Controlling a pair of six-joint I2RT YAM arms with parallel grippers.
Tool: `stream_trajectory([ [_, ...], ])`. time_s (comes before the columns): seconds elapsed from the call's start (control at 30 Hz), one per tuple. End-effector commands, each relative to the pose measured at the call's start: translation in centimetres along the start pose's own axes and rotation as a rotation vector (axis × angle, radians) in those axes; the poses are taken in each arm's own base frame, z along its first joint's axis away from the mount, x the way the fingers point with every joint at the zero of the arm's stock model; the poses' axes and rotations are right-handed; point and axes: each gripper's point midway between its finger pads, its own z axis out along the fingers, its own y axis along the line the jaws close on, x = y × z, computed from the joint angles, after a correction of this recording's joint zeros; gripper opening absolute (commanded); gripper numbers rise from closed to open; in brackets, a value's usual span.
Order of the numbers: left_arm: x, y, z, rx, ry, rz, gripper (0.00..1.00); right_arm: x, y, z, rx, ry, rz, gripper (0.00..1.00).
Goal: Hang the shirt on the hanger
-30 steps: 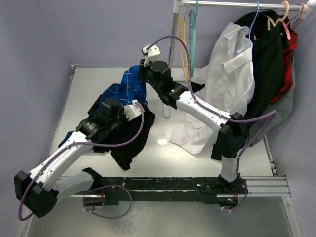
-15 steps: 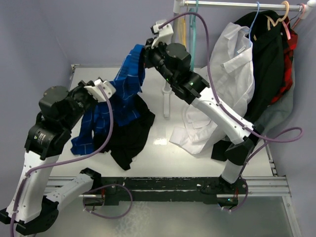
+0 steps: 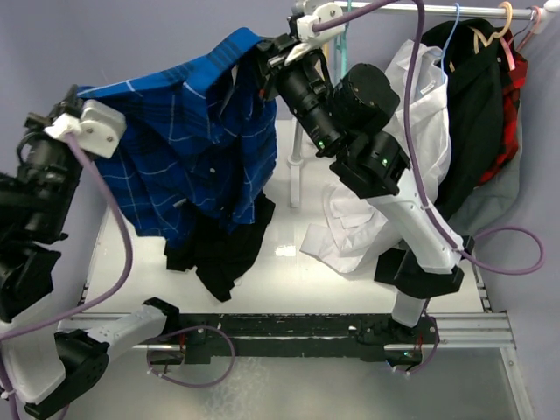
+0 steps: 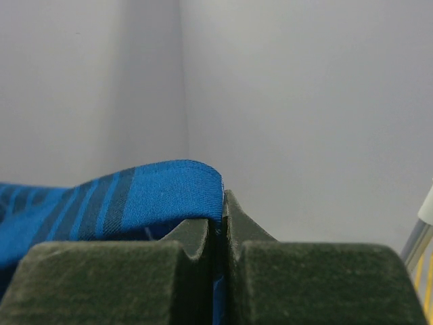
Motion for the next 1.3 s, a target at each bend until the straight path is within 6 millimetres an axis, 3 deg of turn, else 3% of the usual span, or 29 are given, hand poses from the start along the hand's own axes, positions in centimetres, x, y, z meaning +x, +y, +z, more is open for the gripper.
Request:
stream_trajectory([
  [0.0, -0.3, 2.4, -1.3, -0.075, 0.014, 0.042, 0.00, -3.8, 0.1, -2.8, -0.013, -0.056, 0.034, 0.00],
  [0.07, 1.4, 0.6, -1.1, -0.035, 0.056, 0.039, 0.00, -0.7, 0.8, -3.8, -0.038, 0.029, 0.086, 0.00],
  [0.1, 3.3, -2.0, -0.4, 0.017, 0.099, 0.041, 0.00, 1.7, 1.4, -4.4, -0.057, 0.087, 0.113, 0.00],
  [0.2, 7.9, -8.0, -0.8, 0.125, 0.170, 0.004, 0.00, 11.6, 4.2, -7.5, -0.130, 0.312, 0.224, 0.00],
  [0.33, 13.3, -15.6, -2.6, 0.298, 0.265, -0.082, 0.00, 25.0, 7.8, -13.8, -0.195, 0.644, 0.410, 0.00],
  [0.4, 15.4, -18.4, -4.0, 0.365, 0.306, -0.123, 0.00, 29.4, 9.4, -16.6, -0.224, 0.738, 0.503, 0.00],
  [0.5, 18.9, -21.9, -5.0, 0.414, 0.380, -0.138, 0.00, 33.6, 10.5, -18.0, -0.199, 0.798, 0.594, 0.00],
  [0.63, 22.2, -25.0, -3.1, 0.412, 0.426, -0.112, 0.00, 35.2, 11.3, -15.3, -0.170, 0.811, 0.569, 0.00],
  [0.77, 23.3, -26.3, 0.0, 0.400, 0.440, -0.104, 0.00, 34.2, 9.9, -9.3, -0.099, 0.699, 0.465, 0.00],
  [0.87, 24.2, -26.1, 2.6, 0.371, 0.458, -0.083, 0.00, 34.7, 6.7, -5.9, -0.021, 0.660, 0.469, 0.00],
  [0.97, 26.0, -25.1, 4.3, 0.333, 0.491, -0.097, 0.00, 35.8, 2.1, -3.6, 0.086, 0.632, 0.522, 0.00],
  [1.1, 30.4, -22.1, 5.2, 0.237, 0.576, -0.155, 0.00, 37.7, -1.3, -2.9, 0.185, 0.634, 0.551, 0.00],
  [1.17, 32.7, -20.7, 4.9, 0.197, 0.627, -0.174, 0.00, 38.5, -1.6, -3.0, 0.201, 0.643, 0.548, 0.00],
  [1.27, 34.5, -20.4, 4.2, 0.197, 0.664, -0.212, 0.00, 39.8, -1.2, -3.5, 0.189, 0.677, 0.553, 0.00],
])
